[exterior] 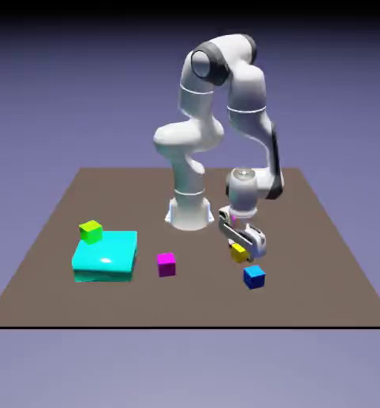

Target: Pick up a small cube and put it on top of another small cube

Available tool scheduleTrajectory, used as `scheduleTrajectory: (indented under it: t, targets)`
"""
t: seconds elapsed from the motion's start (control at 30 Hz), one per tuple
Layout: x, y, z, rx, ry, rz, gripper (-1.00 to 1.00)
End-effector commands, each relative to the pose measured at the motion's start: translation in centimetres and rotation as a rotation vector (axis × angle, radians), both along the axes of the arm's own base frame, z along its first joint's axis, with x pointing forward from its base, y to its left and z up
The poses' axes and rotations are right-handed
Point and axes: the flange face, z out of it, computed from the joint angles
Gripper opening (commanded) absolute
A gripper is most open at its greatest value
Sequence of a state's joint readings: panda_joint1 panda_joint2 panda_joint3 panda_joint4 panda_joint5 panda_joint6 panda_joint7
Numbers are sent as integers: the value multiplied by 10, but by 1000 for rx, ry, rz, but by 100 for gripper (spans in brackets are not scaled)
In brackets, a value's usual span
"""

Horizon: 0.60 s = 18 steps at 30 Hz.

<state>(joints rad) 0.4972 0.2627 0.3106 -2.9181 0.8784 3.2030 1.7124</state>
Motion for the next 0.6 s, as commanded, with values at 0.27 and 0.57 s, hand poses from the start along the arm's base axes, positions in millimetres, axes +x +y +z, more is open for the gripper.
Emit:
scheduleTrajectory:
  t: [0.27, 0.57]
  targets:
    - [9, 1, 35, 12, -5, 4, -100]
    - [-1, -1, 65, -2, 3, -1, -100]
